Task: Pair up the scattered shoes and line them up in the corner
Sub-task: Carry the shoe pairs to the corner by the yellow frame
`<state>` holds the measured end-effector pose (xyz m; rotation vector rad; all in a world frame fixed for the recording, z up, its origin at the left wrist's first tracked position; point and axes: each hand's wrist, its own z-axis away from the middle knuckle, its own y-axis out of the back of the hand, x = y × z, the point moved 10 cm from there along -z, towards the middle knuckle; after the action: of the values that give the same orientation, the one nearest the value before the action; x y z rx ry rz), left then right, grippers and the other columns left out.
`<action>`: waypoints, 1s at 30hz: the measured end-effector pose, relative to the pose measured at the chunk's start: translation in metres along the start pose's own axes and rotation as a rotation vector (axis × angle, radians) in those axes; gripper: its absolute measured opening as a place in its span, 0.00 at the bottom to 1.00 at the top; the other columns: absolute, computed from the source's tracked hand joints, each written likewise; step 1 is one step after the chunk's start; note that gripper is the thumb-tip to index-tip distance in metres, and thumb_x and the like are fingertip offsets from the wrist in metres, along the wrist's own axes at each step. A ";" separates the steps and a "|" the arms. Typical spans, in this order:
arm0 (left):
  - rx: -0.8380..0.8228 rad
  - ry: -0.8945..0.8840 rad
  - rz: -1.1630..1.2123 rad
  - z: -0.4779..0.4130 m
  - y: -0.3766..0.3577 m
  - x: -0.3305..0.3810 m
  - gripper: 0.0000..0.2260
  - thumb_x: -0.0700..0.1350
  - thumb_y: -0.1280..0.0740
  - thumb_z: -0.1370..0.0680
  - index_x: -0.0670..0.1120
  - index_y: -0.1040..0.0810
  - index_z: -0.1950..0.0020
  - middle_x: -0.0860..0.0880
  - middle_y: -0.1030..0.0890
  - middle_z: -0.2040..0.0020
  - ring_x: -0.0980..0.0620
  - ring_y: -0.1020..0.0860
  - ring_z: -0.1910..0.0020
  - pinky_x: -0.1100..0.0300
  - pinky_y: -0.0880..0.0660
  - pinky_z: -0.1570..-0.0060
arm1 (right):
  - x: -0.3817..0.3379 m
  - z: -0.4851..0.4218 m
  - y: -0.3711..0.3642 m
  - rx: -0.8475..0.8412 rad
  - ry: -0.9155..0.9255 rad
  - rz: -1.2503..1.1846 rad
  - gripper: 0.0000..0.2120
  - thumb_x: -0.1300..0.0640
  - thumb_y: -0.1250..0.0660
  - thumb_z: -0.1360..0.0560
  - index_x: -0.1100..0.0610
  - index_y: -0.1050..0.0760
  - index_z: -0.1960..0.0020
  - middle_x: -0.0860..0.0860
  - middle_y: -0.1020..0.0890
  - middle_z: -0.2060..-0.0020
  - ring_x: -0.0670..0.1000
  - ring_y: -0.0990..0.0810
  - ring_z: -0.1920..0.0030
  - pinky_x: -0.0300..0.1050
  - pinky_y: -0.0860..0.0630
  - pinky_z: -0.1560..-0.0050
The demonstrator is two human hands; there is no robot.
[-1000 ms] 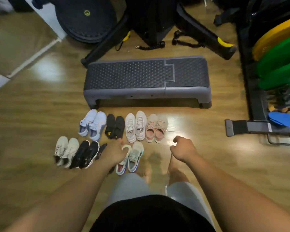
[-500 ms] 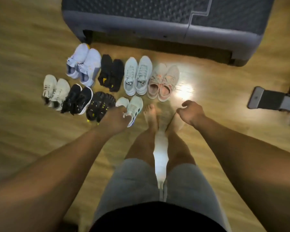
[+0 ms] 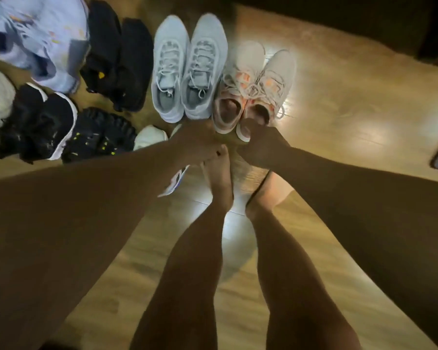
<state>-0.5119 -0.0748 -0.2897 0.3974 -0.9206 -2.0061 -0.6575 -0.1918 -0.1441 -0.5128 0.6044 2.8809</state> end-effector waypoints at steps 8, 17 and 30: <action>0.012 0.234 0.558 -0.054 -0.044 -0.040 0.06 0.39 0.46 0.19 0.46 0.31 0.46 0.43 0.24 0.50 0.43 0.26 0.48 0.47 0.30 0.50 | 0.027 -0.104 -0.013 0.132 -0.119 -0.054 0.18 0.52 0.40 0.21 0.54 0.29 0.33 0.55 0.24 0.41 0.53 0.25 0.48 0.42 0.31 0.57; 0.166 0.015 0.356 -0.073 -0.054 -0.036 0.05 0.39 0.44 0.19 0.46 0.31 0.45 0.42 0.24 0.48 0.41 0.26 0.44 0.46 0.31 0.49 | 0.055 -0.167 -0.030 0.063 -0.313 -0.038 0.25 0.42 0.44 0.20 0.61 0.27 0.34 0.60 0.22 0.40 0.61 0.25 0.39 0.50 0.28 0.41; 0.317 -0.302 -0.084 -0.024 -0.073 -0.005 0.05 0.40 0.42 0.20 0.46 0.31 0.45 0.43 0.23 0.47 0.41 0.26 0.45 0.46 0.31 0.51 | 0.074 -0.175 -0.038 0.265 -0.357 -0.133 0.23 0.45 0.41 0.21 0.61 0.27 0.35 0.60 0.23 0.39 0.62 0.25 0.38 0.48 0.29 0.46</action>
<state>-0.5373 -0.0558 -0.3600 0.3136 -1.4413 -2.0335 -0.6661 -0.2241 -0.3354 0.0014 0.8335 2.6175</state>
